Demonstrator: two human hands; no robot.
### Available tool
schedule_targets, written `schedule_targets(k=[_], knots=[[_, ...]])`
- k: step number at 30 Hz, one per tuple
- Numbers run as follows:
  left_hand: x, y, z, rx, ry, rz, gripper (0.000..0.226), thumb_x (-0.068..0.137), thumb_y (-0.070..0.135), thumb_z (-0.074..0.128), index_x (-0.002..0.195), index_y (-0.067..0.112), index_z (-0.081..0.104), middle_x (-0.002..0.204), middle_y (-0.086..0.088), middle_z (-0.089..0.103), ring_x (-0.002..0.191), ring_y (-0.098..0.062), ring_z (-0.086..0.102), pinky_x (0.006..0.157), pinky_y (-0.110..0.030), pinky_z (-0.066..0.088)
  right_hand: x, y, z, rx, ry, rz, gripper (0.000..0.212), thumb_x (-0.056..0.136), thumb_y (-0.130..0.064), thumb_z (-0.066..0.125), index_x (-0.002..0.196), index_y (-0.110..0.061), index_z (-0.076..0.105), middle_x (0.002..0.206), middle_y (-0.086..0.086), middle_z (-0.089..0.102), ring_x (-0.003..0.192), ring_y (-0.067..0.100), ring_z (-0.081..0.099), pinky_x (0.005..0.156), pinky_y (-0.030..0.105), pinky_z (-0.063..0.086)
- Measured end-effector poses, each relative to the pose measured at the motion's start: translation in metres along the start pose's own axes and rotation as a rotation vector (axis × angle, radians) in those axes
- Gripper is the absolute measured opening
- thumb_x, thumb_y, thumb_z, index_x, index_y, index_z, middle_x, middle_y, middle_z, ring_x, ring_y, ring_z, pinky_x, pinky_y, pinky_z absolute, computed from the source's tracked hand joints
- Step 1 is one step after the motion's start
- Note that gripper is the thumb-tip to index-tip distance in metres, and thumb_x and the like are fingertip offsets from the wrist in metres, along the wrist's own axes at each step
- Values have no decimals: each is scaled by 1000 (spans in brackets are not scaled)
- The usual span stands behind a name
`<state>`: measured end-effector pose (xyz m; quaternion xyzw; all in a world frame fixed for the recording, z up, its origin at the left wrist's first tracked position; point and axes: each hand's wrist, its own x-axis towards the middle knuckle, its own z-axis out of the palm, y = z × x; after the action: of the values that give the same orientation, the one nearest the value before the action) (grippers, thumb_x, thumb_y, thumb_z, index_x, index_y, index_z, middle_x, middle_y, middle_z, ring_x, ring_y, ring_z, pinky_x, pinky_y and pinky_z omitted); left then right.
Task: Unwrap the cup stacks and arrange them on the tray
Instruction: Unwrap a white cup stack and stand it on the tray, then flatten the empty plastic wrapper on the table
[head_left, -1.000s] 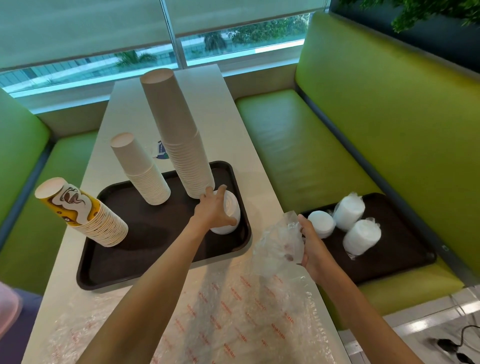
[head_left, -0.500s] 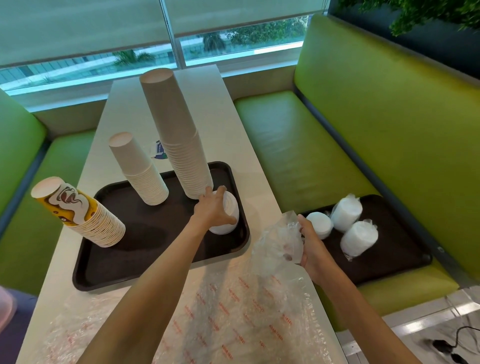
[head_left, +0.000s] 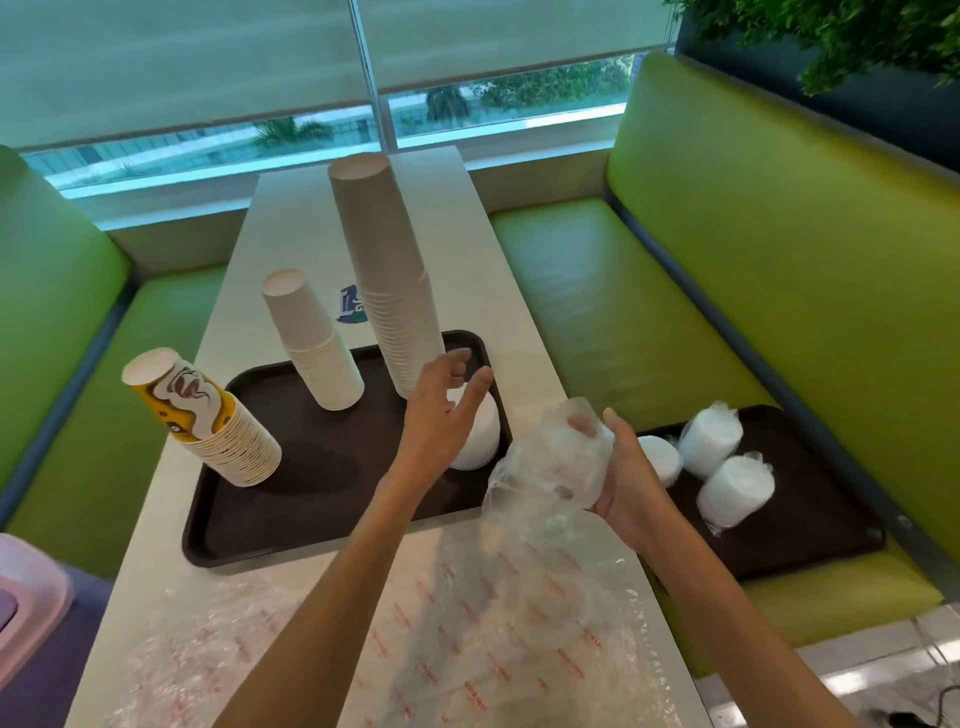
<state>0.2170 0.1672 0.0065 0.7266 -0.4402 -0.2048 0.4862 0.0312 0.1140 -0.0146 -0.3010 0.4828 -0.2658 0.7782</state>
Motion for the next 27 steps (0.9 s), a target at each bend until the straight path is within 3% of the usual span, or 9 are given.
schedule_targets(k=[3,7,12,14,16,19,21,23,27], knots=[[-39,6,-14,-234,-56,-83,77,73,78,49,132,29,47,126,13,52,114,4,52,97,-24,45,-5,-1,19,22,-57,4,51,98,-54,34,127,-23,61,124,13,62,110,28,61,77,39,53],[-89,2,-18,-205,-69,-67,110,47,96,47,141,47,18,142,25,26,130,-1,33,102,-12,34,-16,5,41,28,-113,3,40,99,-47,37,120,-22,59,117,13,60,93,21,61,69,35,53],[-110,1,-13,37,111,79,102,52,92,51,136,59,3,139,41,9,137,-8,28,113,-54,28,-34,17,62,87,-200,66,31,96,-28,44,119,-11,57,102,16,60,75,22,61,47,26,51],[-106,-2,-18,66,183,55,101,56,87,55,138,51,8,137,38,14,130,-2,28,111,-56,28,-44,21,68,73,-271,70,25,96,-21,43,111,-8,58,84,11,64,57,15,62,47,26,51],[-101,-7,-23,56,224,-1,104,58,84,55,143,43,15,142,26,28,128,-3,33,110,-52,33,-52,24,72,27,-329,80,21,97,-20,43,104,-8,58,77,9,66,63,16,64,56,32,56],[-99,-12,-28,4,270,-46,99,64,85,48,145,30,31,136,4,51,119,-14,51,99,-40,48,-62,28,77,4,-400,96,30,98,-23,42,120,-7,54,109,20,64,89,27,65,69,40,59],[-103,-15,-29,-28,321,-54,79,74,78,46,132,26,47,122,1,60,107,-16,60,88,-39,55,-69,30,81,5,-430,108,35,99,-22,40,130,-10,50,124,24,59,98,31,64,72,42,60],[-106,-18,-28,-62,395,-46,46,83,69,48,99,27,58,94,2,65,83,-15,64,71,-32,59,-73,32,83,36,-470,125,37,100,-19,40,134,-10,49,126,23,57,98,31,65,70,40,60],[-105,-17,-34,-183,546,-125,29,93,37,49,67,23,49,63,3,52,57,-6,52,54,-9,45,-80,33,86,-79,-543,92,32,97,-9,48,128,-8,53,120,18,63,88,24,69,73,36,60]])
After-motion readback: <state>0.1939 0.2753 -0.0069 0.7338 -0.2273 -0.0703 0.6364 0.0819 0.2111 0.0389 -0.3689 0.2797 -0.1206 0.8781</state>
